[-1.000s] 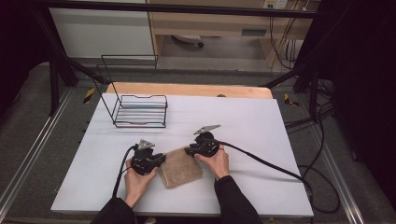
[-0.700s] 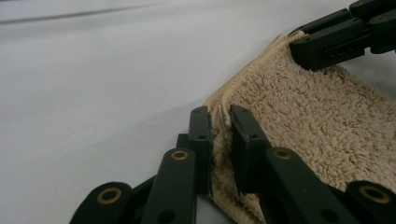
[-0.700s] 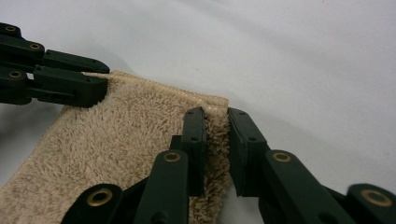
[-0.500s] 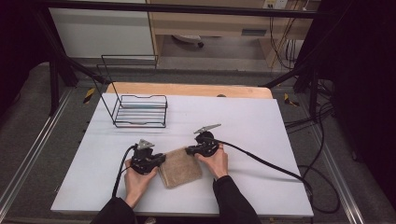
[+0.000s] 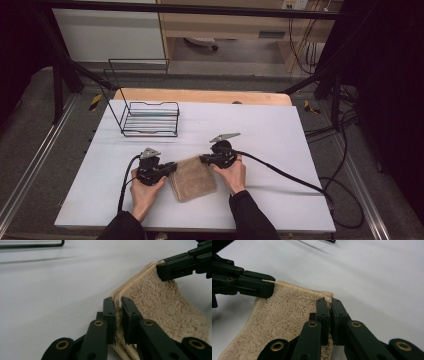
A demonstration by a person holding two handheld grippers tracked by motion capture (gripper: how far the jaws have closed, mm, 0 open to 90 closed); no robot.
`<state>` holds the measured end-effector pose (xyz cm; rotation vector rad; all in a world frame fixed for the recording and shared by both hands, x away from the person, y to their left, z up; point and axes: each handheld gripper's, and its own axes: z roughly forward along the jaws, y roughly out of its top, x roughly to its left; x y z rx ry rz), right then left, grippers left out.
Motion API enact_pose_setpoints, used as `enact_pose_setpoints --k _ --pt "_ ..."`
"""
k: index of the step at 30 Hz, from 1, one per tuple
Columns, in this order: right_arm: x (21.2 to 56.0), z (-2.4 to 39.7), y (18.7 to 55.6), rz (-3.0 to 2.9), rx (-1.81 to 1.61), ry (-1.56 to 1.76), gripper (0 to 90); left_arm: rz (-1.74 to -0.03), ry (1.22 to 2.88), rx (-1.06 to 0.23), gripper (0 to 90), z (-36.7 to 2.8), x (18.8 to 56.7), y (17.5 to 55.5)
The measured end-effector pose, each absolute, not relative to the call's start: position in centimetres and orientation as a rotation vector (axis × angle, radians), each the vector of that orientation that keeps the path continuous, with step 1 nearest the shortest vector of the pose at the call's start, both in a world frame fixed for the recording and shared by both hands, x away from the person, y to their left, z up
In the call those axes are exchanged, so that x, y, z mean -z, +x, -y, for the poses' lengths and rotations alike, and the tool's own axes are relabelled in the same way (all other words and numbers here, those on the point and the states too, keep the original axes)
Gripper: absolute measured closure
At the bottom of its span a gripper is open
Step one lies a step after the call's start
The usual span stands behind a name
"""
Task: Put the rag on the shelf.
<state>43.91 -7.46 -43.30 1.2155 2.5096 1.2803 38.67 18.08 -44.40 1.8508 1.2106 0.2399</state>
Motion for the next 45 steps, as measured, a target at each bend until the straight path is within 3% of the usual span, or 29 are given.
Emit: enact_pose_setpoints --k 19,45 --pt "39.8 8.6 40.3 -2.372 -1.404 1.112 86.3 -1.086 1.826 -0.319 82.3 -18.0 41.2 37.0" --pt "37.0 9.3 38.1 -2.24 -1.557 1.025 86.3 -0.99 1.808 -0.392 82.2 -18.5 37.8 35.9"
